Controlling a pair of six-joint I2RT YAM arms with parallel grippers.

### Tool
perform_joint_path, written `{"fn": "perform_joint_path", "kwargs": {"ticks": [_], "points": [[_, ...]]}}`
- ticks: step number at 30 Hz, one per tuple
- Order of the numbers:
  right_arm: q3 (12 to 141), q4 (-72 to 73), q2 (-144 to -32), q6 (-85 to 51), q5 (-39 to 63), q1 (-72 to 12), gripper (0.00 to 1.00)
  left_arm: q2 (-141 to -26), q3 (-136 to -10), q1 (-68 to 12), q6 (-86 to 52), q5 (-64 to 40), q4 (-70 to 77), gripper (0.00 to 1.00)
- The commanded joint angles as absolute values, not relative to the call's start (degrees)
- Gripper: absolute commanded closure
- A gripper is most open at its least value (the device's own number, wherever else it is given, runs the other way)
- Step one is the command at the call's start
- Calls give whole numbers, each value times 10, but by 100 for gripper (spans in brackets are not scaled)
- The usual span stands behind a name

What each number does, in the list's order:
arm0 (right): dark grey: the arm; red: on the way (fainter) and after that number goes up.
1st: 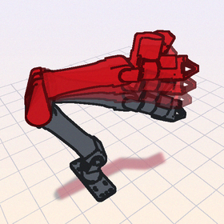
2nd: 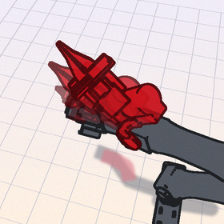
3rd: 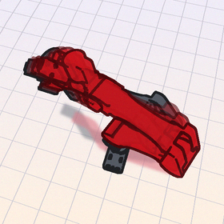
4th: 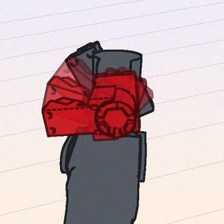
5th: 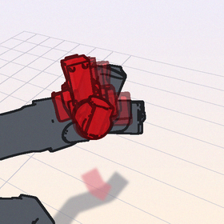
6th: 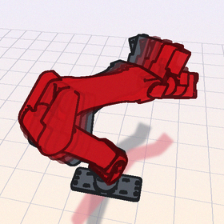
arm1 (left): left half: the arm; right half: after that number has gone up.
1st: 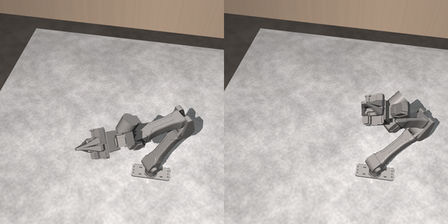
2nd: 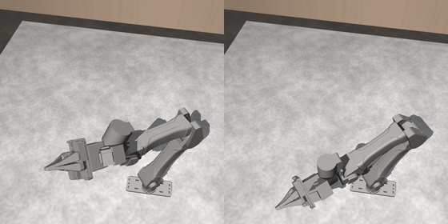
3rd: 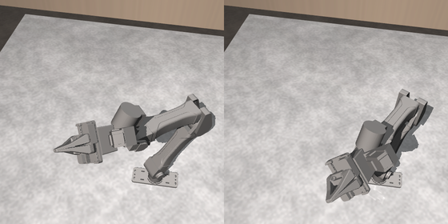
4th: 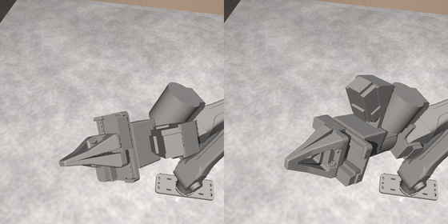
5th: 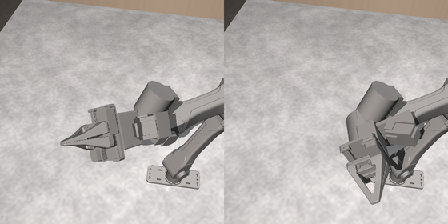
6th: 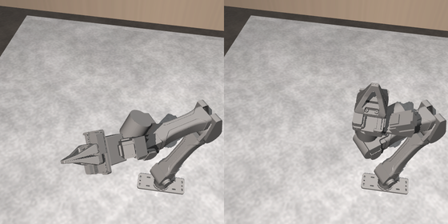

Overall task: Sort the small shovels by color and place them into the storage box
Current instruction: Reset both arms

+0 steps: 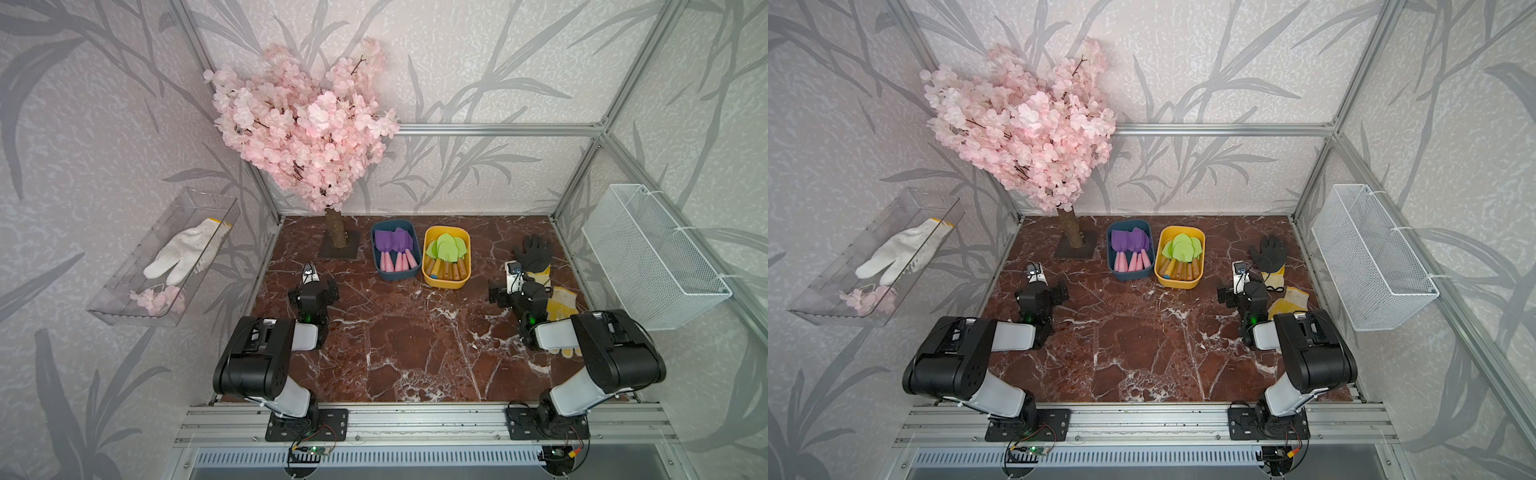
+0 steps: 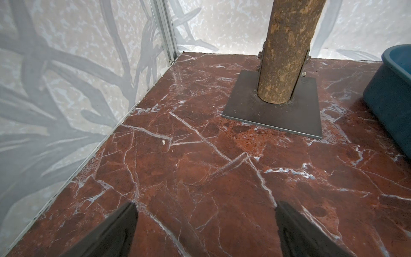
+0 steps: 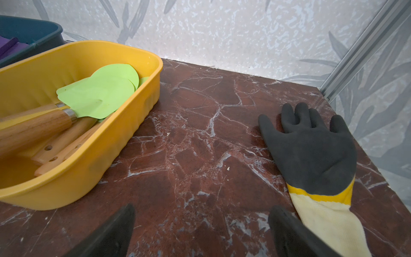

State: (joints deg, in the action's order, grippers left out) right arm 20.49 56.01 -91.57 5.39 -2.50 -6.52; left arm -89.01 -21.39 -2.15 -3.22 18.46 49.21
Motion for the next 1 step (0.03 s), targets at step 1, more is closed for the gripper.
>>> {"fn": "perform_joint_path", "kwargs": {"ticks": [1], "points": [[214, 560, -908, 47, -26, -63, 1, -877, -227, -17, -37, 175, 486, 0]]}}
